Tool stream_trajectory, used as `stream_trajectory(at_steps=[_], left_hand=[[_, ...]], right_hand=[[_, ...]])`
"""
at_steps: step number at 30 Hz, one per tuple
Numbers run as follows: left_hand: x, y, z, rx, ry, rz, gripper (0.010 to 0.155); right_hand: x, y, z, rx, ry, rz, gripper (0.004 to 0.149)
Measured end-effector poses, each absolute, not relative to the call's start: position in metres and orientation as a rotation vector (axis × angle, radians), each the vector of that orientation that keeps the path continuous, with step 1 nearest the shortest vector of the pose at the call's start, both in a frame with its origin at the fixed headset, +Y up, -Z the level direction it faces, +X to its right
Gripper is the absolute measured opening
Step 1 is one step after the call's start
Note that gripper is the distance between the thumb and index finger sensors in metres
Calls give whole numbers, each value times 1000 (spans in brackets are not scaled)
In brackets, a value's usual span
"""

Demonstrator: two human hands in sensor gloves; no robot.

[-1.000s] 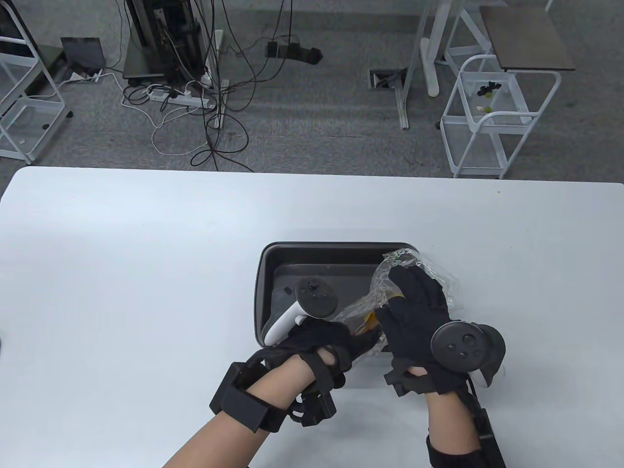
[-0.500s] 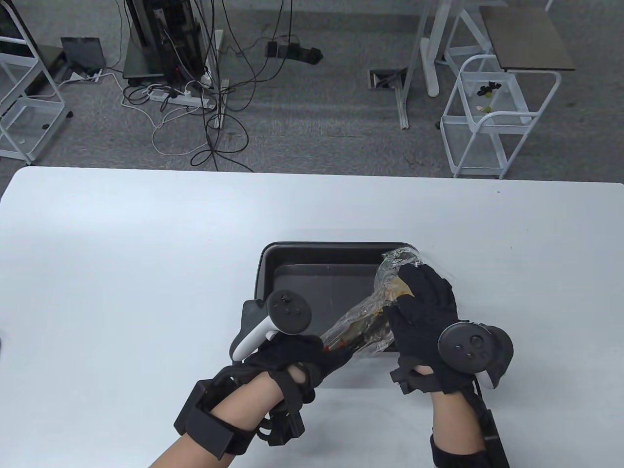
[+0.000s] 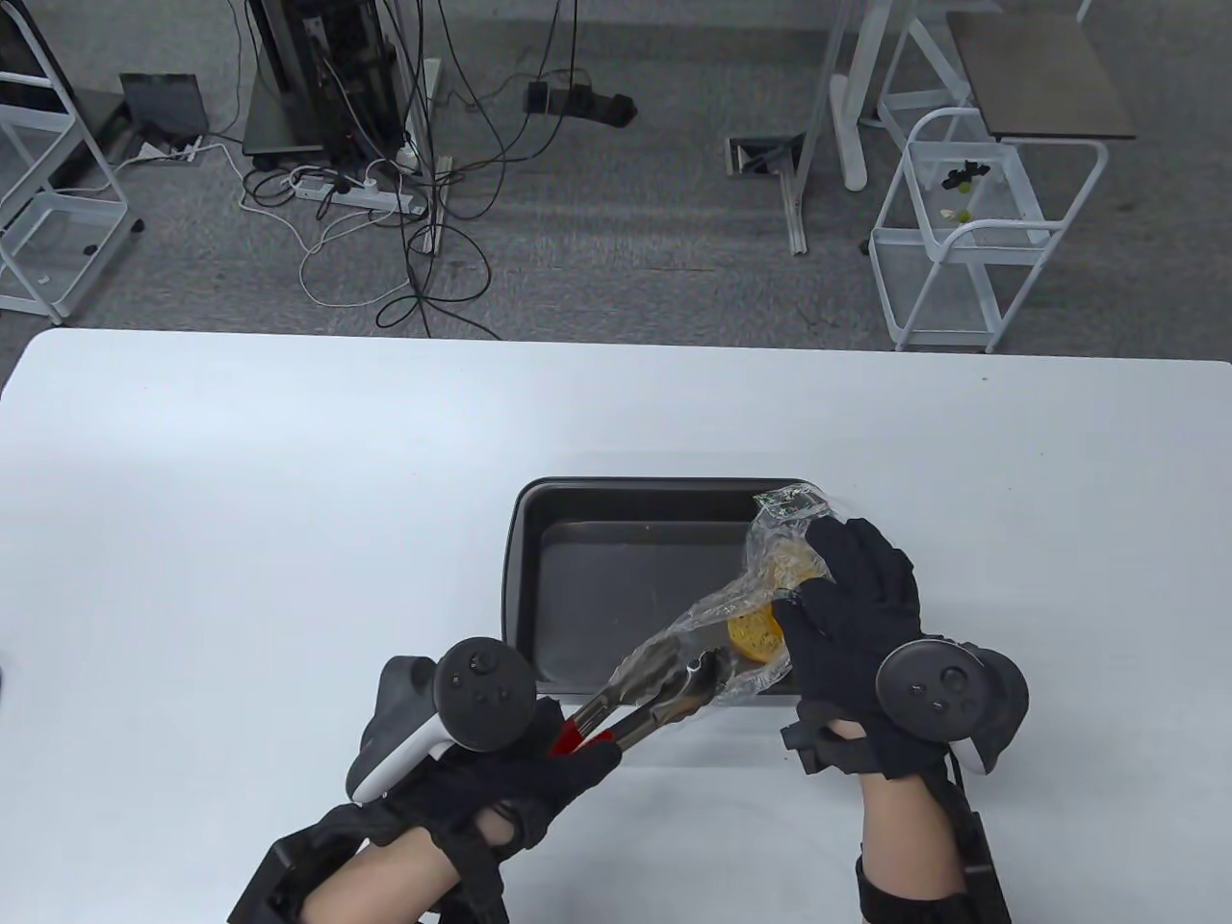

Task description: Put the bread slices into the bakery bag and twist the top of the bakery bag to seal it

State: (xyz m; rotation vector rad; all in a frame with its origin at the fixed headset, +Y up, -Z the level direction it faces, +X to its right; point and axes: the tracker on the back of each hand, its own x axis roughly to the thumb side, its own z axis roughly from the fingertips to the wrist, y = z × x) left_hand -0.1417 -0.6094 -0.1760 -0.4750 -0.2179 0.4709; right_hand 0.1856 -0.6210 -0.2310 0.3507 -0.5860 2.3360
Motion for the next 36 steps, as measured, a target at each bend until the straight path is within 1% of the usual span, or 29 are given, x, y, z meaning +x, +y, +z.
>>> stream_trajectory(at_steps=[5,8,10,13,17,19,21,25,32,36], left_hand=[[-164,-601,-170,-441,-200,499,88],[-177,-596,-171,-413,-190,531,87],[-186,-592,-174,-402,-182,551,88],[-203,-589,-184,-355,-129,580,88],[-219,-595,-204,-295,-93,558,88],[-222,-600,-213,-265,-124,511,88],[-222,-605,-223,-201,-178,453,88],[-216,-617,-238,-103,-204,347,87],[-200,-633,-267,-53,-230,237,87],[-189,-644,-286,-62,-240,173,87]], right_hand=[[196,-618,-230,274,-641,2341,42],[207,-616,-228,187,-705,2332,42],[215,-616,-227,128,-738,2305,42],[228,-616,-225,57,-782,2219,43],[242,-613,-220,8,-832,2169,43],[247,-612,-219,5,-851,2148,43],[251,-612,-218,15,-851,2094,43],[255,-613,-217,1,-864,2082,43],[263,-611,-215,-23,-889,2062,43],[271,-609,-210,-47,-916,2035,43]])
